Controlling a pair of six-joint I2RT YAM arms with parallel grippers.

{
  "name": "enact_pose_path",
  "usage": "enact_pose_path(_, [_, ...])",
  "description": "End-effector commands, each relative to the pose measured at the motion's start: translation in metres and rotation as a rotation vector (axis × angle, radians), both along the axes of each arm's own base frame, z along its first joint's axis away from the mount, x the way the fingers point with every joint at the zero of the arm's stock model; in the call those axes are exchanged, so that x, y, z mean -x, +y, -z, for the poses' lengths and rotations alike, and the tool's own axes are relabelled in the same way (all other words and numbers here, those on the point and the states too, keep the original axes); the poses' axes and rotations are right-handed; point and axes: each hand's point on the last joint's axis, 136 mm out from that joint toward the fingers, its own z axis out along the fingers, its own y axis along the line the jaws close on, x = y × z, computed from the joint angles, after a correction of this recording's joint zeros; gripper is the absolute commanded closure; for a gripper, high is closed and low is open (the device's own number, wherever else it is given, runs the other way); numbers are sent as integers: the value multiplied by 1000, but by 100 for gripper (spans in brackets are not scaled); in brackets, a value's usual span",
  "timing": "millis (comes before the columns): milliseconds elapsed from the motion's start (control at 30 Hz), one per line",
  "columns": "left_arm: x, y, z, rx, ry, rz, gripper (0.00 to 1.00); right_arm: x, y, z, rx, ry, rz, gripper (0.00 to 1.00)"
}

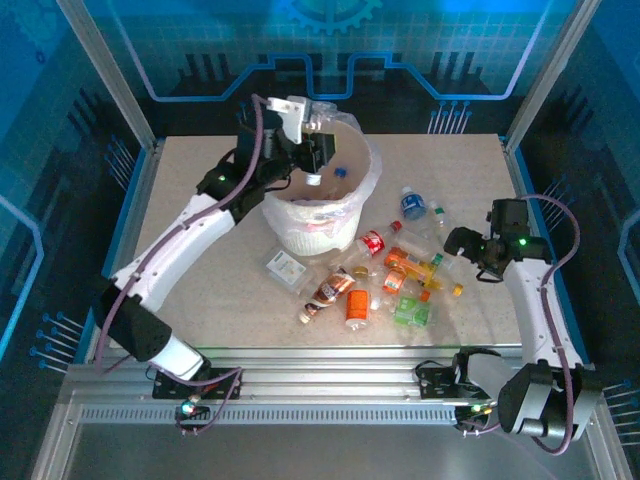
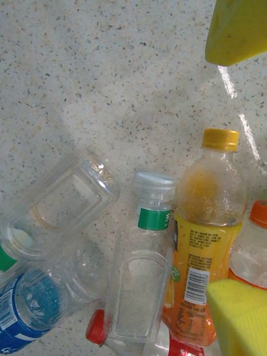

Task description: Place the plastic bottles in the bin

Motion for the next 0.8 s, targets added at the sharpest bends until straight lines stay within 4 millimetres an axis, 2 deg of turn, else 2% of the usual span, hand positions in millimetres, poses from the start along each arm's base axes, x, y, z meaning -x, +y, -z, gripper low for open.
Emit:
enact_pose_path(0, [0, -8, -1, -52, -21, 36, 54, 17, 12, -2, -28, 41, -36, 0])
enact_pose_path(100, [-5, -5, 13, -79, -6, 13, 53, 29, 21, 2, -58, 59, -57, 0])
enact_pose_path(300, [-15, -6, 38, -132, 17, -3, 48, 36, 52, -2, -178, 27, -92, 0])
enact_pose_path(400, [-20, -10, 49, -157, 33, 5, 45, 45, 60, 8, -191, 55, -94, 0])
enact_pose_path(567, [-27, -10, 60, -192, 45, -2, 41, 50, 66, 11, -165, 70, -110, 0])
enact_pose_path(767, [-31, -10, 61, -206, 41, -10, 34, 46, 71, 9, -153, 61, -115, 0])
